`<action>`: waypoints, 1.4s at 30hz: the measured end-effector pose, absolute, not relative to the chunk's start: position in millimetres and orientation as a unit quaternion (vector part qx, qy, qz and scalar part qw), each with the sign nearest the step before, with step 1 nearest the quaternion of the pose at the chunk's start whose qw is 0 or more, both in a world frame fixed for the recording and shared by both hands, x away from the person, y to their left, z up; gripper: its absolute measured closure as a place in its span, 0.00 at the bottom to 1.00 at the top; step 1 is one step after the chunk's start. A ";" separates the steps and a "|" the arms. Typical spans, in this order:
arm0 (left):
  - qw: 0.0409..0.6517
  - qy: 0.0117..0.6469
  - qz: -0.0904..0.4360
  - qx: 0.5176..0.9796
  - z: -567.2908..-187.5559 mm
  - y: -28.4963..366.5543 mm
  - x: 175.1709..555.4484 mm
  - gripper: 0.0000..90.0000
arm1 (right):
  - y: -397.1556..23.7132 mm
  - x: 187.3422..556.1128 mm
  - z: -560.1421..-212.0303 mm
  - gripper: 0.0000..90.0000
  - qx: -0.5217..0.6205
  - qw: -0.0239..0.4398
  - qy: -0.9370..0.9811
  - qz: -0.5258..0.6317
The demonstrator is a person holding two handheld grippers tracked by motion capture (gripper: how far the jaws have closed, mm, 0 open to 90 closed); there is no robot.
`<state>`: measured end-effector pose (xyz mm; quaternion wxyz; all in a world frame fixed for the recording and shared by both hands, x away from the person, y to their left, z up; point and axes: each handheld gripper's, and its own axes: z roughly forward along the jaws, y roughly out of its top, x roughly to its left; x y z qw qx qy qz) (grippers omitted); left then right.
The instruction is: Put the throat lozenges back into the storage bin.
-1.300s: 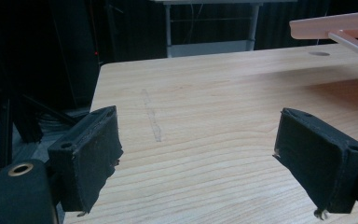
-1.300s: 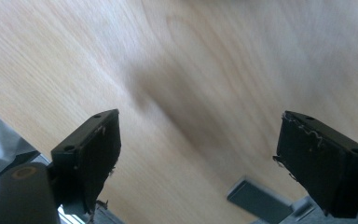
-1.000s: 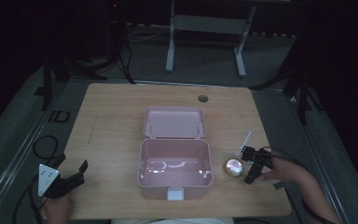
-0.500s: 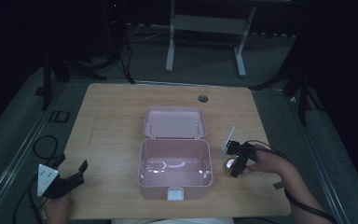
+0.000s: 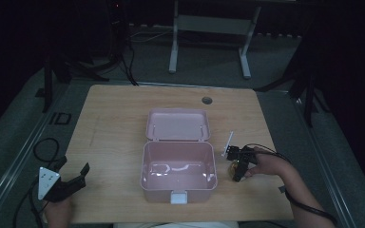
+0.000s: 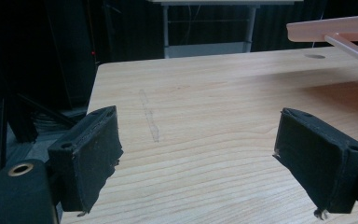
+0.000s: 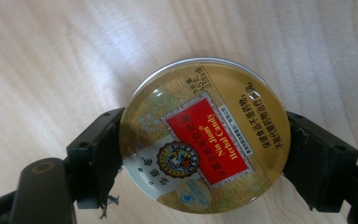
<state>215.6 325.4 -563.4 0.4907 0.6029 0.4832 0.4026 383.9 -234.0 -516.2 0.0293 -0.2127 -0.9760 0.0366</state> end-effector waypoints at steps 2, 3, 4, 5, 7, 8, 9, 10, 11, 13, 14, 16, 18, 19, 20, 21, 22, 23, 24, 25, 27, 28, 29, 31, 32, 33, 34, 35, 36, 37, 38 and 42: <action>0.491 0.483 0.403 0.603 -563.4 325.5 215.6 0.16 | -234.2 382.1 -513.8 0.22 -0.198 0.030 -0.979 0.036; 0.491 0.483 0.403 0.603 -563.4 325.5 215.6 0.16 | -234.3 381.0 -512.2 0.22 -0.193 0.031 -0.980 0.035; 0.491 0.483 0.403 0.603 -563.4 325.4 215.6 0.16 | -234.3 379.8 -510.6 0.22 -0.183 0.030 -0.982 0.035; 0.490 0.483 0.403 0.603 -563.4 325.3 215.6 0.16 | -234.4 378.3 -509.1 0.22 -0.174 0.028 -0.984 0.035; 0.491 0.483 0.403 0.603 -563.4 325.5 215.6 0.16 | -234.5 375.4 -506.3 0.22 -0.154 0.027 -0.987 0.037; 0.491 0.484 0.403 0.602 -563.4 325.6 215.6 0.16 | -234.6 374.0 -505.4 0.22 -0.144 0.027 -0.988 0.037; 0.491 0.484 0.402 0.603 -563.4 325.7 215.6 0.16 | -234.5 372.8 -504.3 0.22 -0.137 0.029 -0.989 0.038; 0.491 0.484 0.402 0.603 -563.4 325.7 215.6 0.16 | -234.4 371.5 -503.5 0.22 -0.126 0.030 -0.991 0.038; 0.491 0.484 0.402 0.603 -563.3 325.6 215.7 0.16 | -234.0 369.1 -501.8 0.22 -0.112 0.033 -0.992 0.041; 0.491 0.484 0.402 0.603 -563.4 325.6 215.7 0.16 | -233.5 366.7 -497.9 0.22 -0.097 0.035 -0.994 0.045; 0.491 0.484 0.402 0.603 -563.3 325.7 215.7 0.16 | -233.0 366.1 -494.4 0.22 -0.092 0.037 -0.994 0.046; 0.491 0.484 0.402 0.603 -563.3 325.7 215.7 0.16 | -232.2 365.3 -488.1 0.22 -0.090 0.038 -0.994 0.050; 0.491 0.484 0.402 0.603 -563.4 325.5 215.7 0.16 | -230.8 364.1 -469.3 0.22 -0.085 0.042 -0.994 0.050; 0.491 0.484 0.402 0.603 -563.3 325.6 215.7 0.16 | -230.2 364.2 -460.8 0.22 -0.085 0.042 -0.994 0.050; 0.491 0.484 0.402 0.603 -563.3 325.7 215.7 0.16 | -229.7 364.1 -452.0 0.22 -0.084 0.040 -0.995 0.049; 0.491 0.484 0.403 0.602 -563.3 325.7 215.6 0.16 | -229.0 364.1 -440.2 0.22 -0.084 0.038 -0.995 0.049; 0.491 0.484 0.402 0.603 -563.3 325.7 215.7 0.16 | -228.5 363.9 -433.0 0.22 -0.083 0.036 -0.995 0.050; 0.491 0.484 0.402 0.603 -563.3 325.6 215.7 0.16 | -227.9 363.8 -423.0 0.22 -0.082 0.033 -0.995 0.052; 0.491 0.484 0.402 0.603 -563.3 325.7 215.7 0.16 | -227.0 363.6 -412.9 0.22 -0.081 0.028 -0.995 0.053; 0.491 0.484 0.402 0.603 -563.3 325.8 215.8 0.16 | -225.9 363.2 -402.7 0.22 -0.081 0.023 -0.995 0.055; 0.491 0.484 0.402 0.603 -563.3 325.8 215.7 0.16 | -223.4 362.6 -382.8 0.22 -0.080 0.014 -0.995 0.056; 0.491 0.484 0.402 0.603 -563.3 325.8 215.7 0.16 | -221.9 362.1 -373.0 0.22 -0.079 0.009 -0.995 0.056; 0.491 0.484 0.402 0.602 -563.3 325.8 215.6 0.16 | -220.3 361.7 -363.5 0.22 -0.080 0.003 -0.995 0.055; 0.492 0.484 0.402 0.602 -563.3 326.2 215.6 0.16 | -217.1 361.3 -346.1 0.22 -0.081 -0.007 -0.996 0.048; 0.492 0.484 0.401 0.602 -563.3 326.3 215.6 0.16 | -215.5 361.0 -339.1 0.22 -0.081 -0.012 -0.996 0.045; 0.493 0.484 0.401 0.602 -563.3 326.3 215.6 0.16 | -213.8 360.5 -333.6 0.22 -0.080 -0.017 -0.996 0.043; 0.493 0.485 0.400 0.602 -563.3 326.4 215.6 0.16 | -212.2 360.3 -329.7 0.22 -0.079 -0.019 -0.996 0.042; 0.493 0.485 0.399 0.602 -563.3 326.5 215.7 0.16 | -210.5 360.3 -326.9 0.22 -0.081 -0.020 -0.996 0.040; 0.492 0.485 0.400 0.602 -563.3 326.4 215.6 0.16 | -208.6 360.7 -325.3 0.22 -0.084 -0.021 -0.996 0.039; 0.492 0.485 0.400 0.602 -563.3 326.4 215.5 0.16 | -206.2 360.4 -324.9 0.22 -0.085 -0.019 -0.996 0.038; 0.492 0.485 0.400 0.603 -563.3 326.3 215.5 0.16 | -204.7 360.1 -325.1 0.22 -0.083 -0.020 -0.996 0.038; 0.493 0.485 0.400 0.602 -563.3 326.4 215.4 0.16 | -195.9 359.0 -330.0 0.22 -0.077 -0.021 -0.996 0.038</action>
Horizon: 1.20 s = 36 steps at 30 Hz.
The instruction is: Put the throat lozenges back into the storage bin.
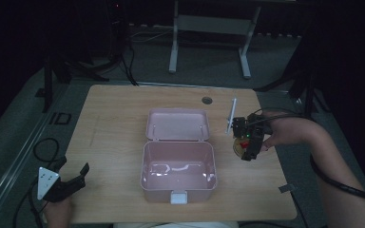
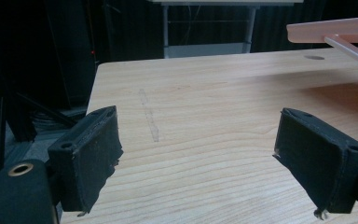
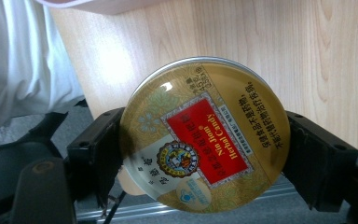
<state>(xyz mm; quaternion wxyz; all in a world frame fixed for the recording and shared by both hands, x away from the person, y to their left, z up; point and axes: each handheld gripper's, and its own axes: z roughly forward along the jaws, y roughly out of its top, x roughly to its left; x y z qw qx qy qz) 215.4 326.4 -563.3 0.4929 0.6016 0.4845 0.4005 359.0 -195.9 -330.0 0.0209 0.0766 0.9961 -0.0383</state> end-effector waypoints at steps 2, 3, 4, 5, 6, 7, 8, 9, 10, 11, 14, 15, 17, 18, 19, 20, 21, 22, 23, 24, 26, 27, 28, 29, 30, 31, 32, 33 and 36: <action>0.492 0.483 0.399 0.604 -563.2 326.1 215.7 0.16 | -190.9 358.8 -332.4 0.22 0.075 0.021 0.996 -0.040; 0.493 0.482 0.398 0.605 -563.2 325.8 215.8 0.16 | -188.3 358.5 -333.3 0.22 0.073 0.024 0.996 -0.040; 0.493 0.482 0.397 0.606 -563.2 325.7 215.9 0.16 | -185.4 358.5 -333.9 0.22 0.071 0.025 0.996 -0.040; 0.494 0.481 0.397 0.606 -563.2 325.7 215.9 0.16 | -182.5 358.3 -334.2 0.22 0.070 0.028 0.996 -0.040; 0.494 0.481 0.397 0.606 -563.2 325.8 215.9 0.16 | -179.7 358.4 -334.3 0.22 0.070 0.027 0.996 -0.037; 0.494 0.482 0.396 0.606 -563.2 325.8 216.0 0.16 | -176.6 358.7 -334.2 0.22 0.069 0.025 0.997 -0.036; 0.493 0.481 0.397 0.606 -563.2 325.7 216.0 0.16 | -173.3 358.2 -334.1 0.22 0.069 0.023 0.997 -0.034; 0.493 0.481 0.397 0.607 -563.1 325.6 216.0 0.16 | -168.9 358.1 -333.6 0.22 0.067 0.019 0.997 -0.031; 0.493 0.480 0.397 0.607 -563.2 325.5 216.0 0.16 | -166.1 357.8 -333.4 0.22 0.067 0.018 0.997 -0.030; 0.493 0.480 0.397 0.607 -563.2 325.5 216.0 0.16 | -162.2 357.3 -333.1 0.22 0.066 0.016 0.997 -0.029; 0.492 0.480 0.397 0.608 -563.1 325.4 216.1 0.16 | -150.2 355.4 -332.8 0.22 0.059 0.007 0.998 -0.027; 0.492 0.480 0.397 0.608 -563.2 325.2 216.1 0.16 | -144.7 354.7 -332.8 0.22 0.055 0.008 0.998 -0.026; 0.492 0.479 0.398 0.609 -563.2 324.8 216.2 0.16 | -135.0 353.5 -332.9 0.22 0.049 0.003 0.998 -0.026; 0.492 0.479 0.398 0.608 -563.2 325.0 216.1 0.16 | -131.2 353.0 -333.2 0.22 0.045 0.002 0.999 -0.026; 0.493 0.479 0.397 0.608 -563.2 325.3 216.0 0.16 | -125.8 352.2 -333.6 0.22 0.041 0.001 0.999 -0.027; 0.493 0.479 0.397 0.608 -563.2 325.6 215.9 0.16 | -120.5 351.2 -334.1 0.22 0.036 0.002 0.999 -0.030; 0.494 0.479 0.397 0.608 -563.2 325.7 215.9 0.16 | -115.4 350.2 -334.4 0.22 0.031 0.003 0.999 -0.032; 0.494 0.479 0.397 0.607 -563.2 325.7 215.9 0.16 | -110.3 349.4 -334.2 0.22 0.028 0.002 0.999 -0.032; 0.494 0.479 0.397 0.608 -563.2 325.6 215.9 0.16 | -105.7 348.8 -333.8 0.22 0.025 0.001 0.999 -0.032; 0.494 0.479 0.397 0.608 -563.2 325.6 215.9 0.16 | -101.5 348.0 -333.1 0.22 0.023 0.002 0.999 -0.031; 0.494 0.479 0.397 0.607 -563.3 325.7 215.8 0.16 | -94.2 346.9 -331.3 0.22 0.016 0.001 0.999 -0.027; 0.494 0.479 0.397 0.607 -563.3 325.7 215.8 0.16 | -91.1 345.9 -330.8 0.22 0.013 0.002 1.000 -0.026; 0.494 0.479 0.397 0.607 -563.3 325.7 215.7 0.16 | -88.4 344.8 -330.6 0.22 0.012 0.002 1.000 -0.024; 0.494 0.478 0.397 0.608 -563.3 325.7 215.7 0.16 | -85.9 344.7 -331.1 0.22 0.004 0.002 1.000 -0.020; 0.494 0.478 0.397 0.608 -563.3 325.6 215.7 0.16 | -83.8 343.6 -332.0 0.22 0.003 0.000 1.000 -0.019; 0.494 0.478 0.397 0.608 -563.3 325.6 215.7 0.16 | -81.9 343.1 -334.2 0.22 0.000 -0.002 1.000 -0.018; 0.494 0.479 0.397 0.608 -563.3 325.6 215.7 0.16 | -80.2 342.9 -337.2 0.22 -0.004 -0.004 1.000 -0.016; 0.494 0.478 0.397 0.608 -563.3 325.7 215.7 0.16 | -78.8 342.6 -340.2 0.22 -0.005 -0.006 1.000 -0.019; 0.494 0.479 0.397 0.607 -563.2 325.7 215.8 0.16 | -76.4 343.6 -350.7 0.22 -0.008 -0.014 1.000 -0.016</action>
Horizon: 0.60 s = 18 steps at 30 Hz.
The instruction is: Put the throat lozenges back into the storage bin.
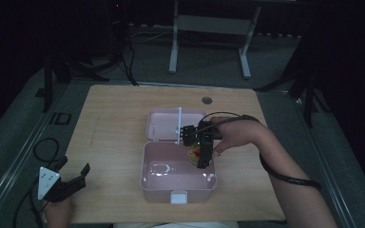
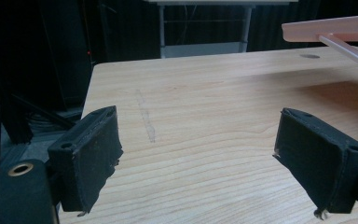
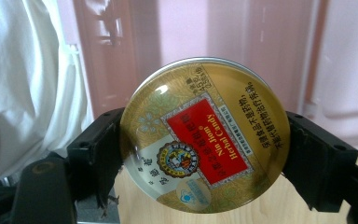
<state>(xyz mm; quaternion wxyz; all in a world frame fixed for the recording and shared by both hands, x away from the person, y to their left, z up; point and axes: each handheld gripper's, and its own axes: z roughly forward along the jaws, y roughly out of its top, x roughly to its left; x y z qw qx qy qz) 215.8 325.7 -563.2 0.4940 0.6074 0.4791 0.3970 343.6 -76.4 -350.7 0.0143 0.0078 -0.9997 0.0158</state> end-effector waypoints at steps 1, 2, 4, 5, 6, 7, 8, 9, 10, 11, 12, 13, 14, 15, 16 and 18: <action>0.494 0.479 0.397 0.607 -563.2 325.7 215.8 0.16 | -76.2 343.5 -354.3 0.22 0.007 0.019 -1.000 0.016; 0.495 0.479 0.398 0.607 -563.3 325.7 215.8 0.16 | -76.1 343.7 -358.4 0.22 0.008 0.023 -1.000 0.013; 0.495 0.478 0.397 0.607 -563.3 325.8 215.8 0.16 | -75.9 344.5 -366.7 0.22 0.010 0.030 -0.999 0.010; 0.495 0.478 0.398 0.607 -563.4 325.7 215.8 0.16 | -76.0 344.7 -371.1 0.22 0.011 0.032 -0.999 0.009; 0.495 0.477 0.398 0.607 -563.4 325.7 215.7 0.16 | -76.2 344.8 -375.5 0.22 0.012 0.034 -0.999 0.008; 0.496 0.477 0.398 0.607 -563.4 325.7 215.8 0.16 | -76.6 345.1 -381.1 0.22 0.011 0.041 -0.999 0.006; 0.496 0.478 0.398 0.607 -563.4 325.8 215.8 0.16 | -76.8 345.1 -384.5 0.22 0.012 0.043 -0.999 0.006; 0.496 0.478 0.397 0.607 -563.4 325.7 215.8 0.16 | -77.1 345.2 -389.2 0.22 0.012 0.045 -0.999 0.006; 0.496 0.477 0.398 0.607 -563.4 325.7 215.8 0.16 | -77.3 345.5 -393.8 0.22 0.014 0.047 -0.999 0.007; 0.495 0.477 0.398 0.607 -563.4 325.6 215.9 0.16 | -77.5 345.9 -398.6 0.22 0.016 0.050 -0.999 0.008; 0.495 0.477 0.398 0.607 -563.4 325.6 215.9 0.16 | -77.7 345.9 -403.0 0.22 0.014 0.054 -0.998 0.011; 0.495 0.477 0.398 0.608 -563.4 325.6 215.8 0.16 | -77.8 346.3 -408.2 0.22 0.013 0.056 -0.998 0.011; 0.495 0.477 0.398 0.608 -563.4 325.6 215.8 0.16 | -77.8 346.6 -411.1 0.22 0.013 0.058 -0.998 0.011; 0.495 0.477 0.398 0.608 -563.4 325.6 215.8 0.16 | -77.8 346.6 -414.8 0.22 0.013 0.059 -0.998 0.011; 0.495 0.477 0.398 0.608 -563.4 325.6 215.8 0.16 | -77.8 346.6 -414.8 0.22 0.013 0.059 -0.998 0.011; 0.495 0.477 0.398 0.608 -563.4 325.5 215.9 0.16 | -77.2 345.8 -426.2 0.22 0.017 0.063 -0.998 0.012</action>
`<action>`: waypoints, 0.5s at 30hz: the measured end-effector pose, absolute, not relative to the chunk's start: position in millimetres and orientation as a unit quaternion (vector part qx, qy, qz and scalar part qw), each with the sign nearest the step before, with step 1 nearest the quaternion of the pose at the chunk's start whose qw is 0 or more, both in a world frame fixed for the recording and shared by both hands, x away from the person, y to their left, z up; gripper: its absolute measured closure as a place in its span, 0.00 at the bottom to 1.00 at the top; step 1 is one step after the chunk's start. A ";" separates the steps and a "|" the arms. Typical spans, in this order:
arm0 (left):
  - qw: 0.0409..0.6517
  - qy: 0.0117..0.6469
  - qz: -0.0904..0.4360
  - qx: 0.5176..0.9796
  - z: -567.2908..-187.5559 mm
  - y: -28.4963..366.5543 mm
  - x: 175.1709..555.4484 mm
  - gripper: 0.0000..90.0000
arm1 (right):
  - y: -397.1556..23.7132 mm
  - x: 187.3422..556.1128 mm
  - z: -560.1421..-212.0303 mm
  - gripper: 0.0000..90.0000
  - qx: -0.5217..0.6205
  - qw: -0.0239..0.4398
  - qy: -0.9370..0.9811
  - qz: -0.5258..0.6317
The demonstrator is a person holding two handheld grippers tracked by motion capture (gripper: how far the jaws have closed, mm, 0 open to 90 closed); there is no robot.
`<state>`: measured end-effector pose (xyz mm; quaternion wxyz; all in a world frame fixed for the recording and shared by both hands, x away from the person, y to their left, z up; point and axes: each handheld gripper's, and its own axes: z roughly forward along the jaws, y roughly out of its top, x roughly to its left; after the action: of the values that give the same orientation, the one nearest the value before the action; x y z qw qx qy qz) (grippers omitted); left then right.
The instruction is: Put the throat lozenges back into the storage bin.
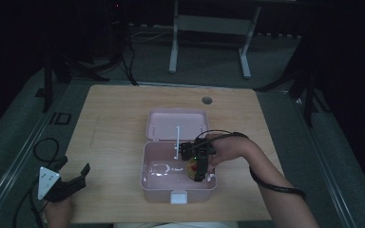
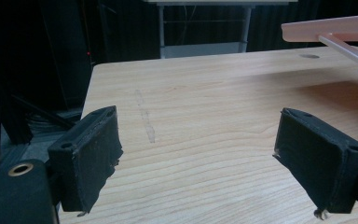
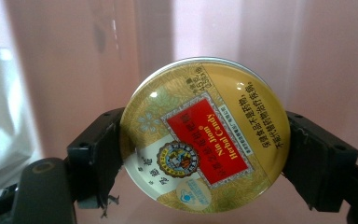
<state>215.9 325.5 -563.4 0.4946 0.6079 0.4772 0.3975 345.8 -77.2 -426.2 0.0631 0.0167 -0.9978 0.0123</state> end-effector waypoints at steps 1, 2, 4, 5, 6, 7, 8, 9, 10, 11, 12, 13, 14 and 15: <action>0.495 0.477 0.398 0.608 -563.4 325.4 215.9 0.16 | -77.0 346.0 -429.8 0.22 0.017 0.064 -0.998 0.014; 0.495 0.477 0.398 0.608 -563.4 325.4 215.9 0.16 | -76.8 346.1 -433.2 0.22 0.019 0.063 -0.998 0.015; 0.496 0.477 0.398 0.607 -563.4 325.6 215.8 0.16 | -76.5 346.1 -439.5 0.22 0.020 0.065 -0.998 0.016; 0.496 0.478 0.397 0.606 -563.5 325.9 215.8 0.16 | -76.3 345.8 -442.7 0.22 0.021 0.063 -0.998 0.017; 0.497 0.478 0.397 0.605 -563.5 326.0 215.8 0.16 | -76.0 345.6 -445.8 0.22 0.023 0.064 -0.998 0.020; 0.497 0.478 0.397 0.605 -563.5 326.0 215.8 0.16 | -75.6 345.1 -449.0 0.22 0.024 0.064 -0.997 0.023; 0.496 0.478 0.397 0.607 -563.4 325.9 215.8 0.16 | -75.2 344.8 -452.2 0.22 0.026 0.064 -0.997 0.026; 0.495 0.477 0.397 0.608 -563.4 325.7 215.9 0.16 | -75.0 345.2 -455.4 0.22 0.026 0.062 -0.997 0.028; 0.495 0.477 0.397 0.608 -563.4 325.5 215.9 0.16 | -75.0 345.8 -458.5 0.22 0.025 0.061 -0.997 0.032; 0.495 0.477 0.397 0.608 -563.4 325.6 215.8 0.16 | -75.2 346.6 -461.6 0.22 0.023 0.060 -0.997 0.036; 0.496 0.477 0.397 0.607 -563.4 325.8 215.8 0.16 | -75.8 347.2 -465.0 0.22 0.020 0.058 -0.997 0.039; 0.497 0.478 0.397 0.606 -563.5 325.9 215.8 0.16 | -76.1 347.2 -467.9 0.22 0.015 0.055 -0.998 0.040; 0.497 0.478 0.397 0.606 -563.5 326.0 215.8 0.16 | -75.9 347.0 -470.2 0.22 0.015 0.052 -0.998 0.039; 0.496 0.477 0.397 0.607 -563.4 325.9 215.8 0.16 | -75.5 346.1 -472.2 0.22 0.018 0.051 -0.998 0.040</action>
<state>215.8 325.9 -563.4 0.4963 0.6071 0.4774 0.3966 346.1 -75.5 -472.2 0.0506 0.0178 -0.9977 0.0402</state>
